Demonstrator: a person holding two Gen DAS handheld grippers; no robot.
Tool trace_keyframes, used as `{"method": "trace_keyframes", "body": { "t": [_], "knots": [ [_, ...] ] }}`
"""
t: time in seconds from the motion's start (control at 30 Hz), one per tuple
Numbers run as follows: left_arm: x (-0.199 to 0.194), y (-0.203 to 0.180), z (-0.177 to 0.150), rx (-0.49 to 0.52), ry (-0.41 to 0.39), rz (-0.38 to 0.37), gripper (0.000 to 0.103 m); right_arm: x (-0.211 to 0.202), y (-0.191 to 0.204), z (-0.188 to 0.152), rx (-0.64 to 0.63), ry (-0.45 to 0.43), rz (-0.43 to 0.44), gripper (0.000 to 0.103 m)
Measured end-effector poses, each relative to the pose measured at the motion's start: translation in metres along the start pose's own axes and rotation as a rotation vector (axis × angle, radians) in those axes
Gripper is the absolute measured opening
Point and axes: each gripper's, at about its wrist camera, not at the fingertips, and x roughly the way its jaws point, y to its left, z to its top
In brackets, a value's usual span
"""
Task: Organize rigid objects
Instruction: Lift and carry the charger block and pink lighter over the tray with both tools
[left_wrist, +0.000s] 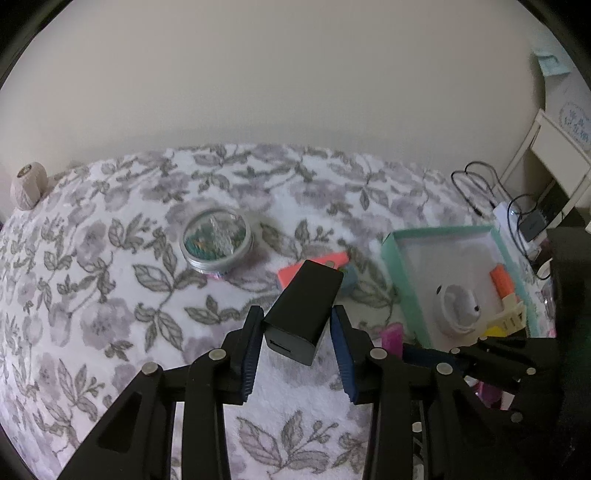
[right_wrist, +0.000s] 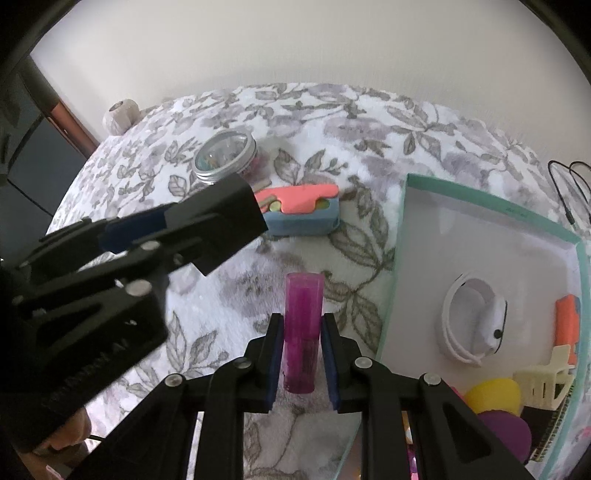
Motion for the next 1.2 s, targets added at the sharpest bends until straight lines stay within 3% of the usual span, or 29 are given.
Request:
{"method": "trace_keyframes", "body": {
  "t": [0.27, 0.67, 0.87, 1.2],
  "knots": [
    [-0.04, -0.005, 0.015, -0.004, -0.125, -0.008, 0.038, -0.033, -0.012, 0.008, 0.025, -0.087, 0.009, 0.02],
    [-0.059, -0.045, 0.023, 0.054, -0.24, -0.037, 0.038, -0.088, -0.064, 0.01, 0.163, -0.233, -0.002, 0.02],
    [-0.053, -0.074, 0.018, 0.101, -0.248, -0.05, 0.038, -0.11, -0.096, 0.004, 0.231, -0.281, -0.066, 0.02],
    [-0.018, -0.134, -0.002, 0.244, -0.184, -0.035, 0.039, -0.116, -0.143, -0.012, 0.33, -0.275, -0.144, 0.02]
  ]
}}
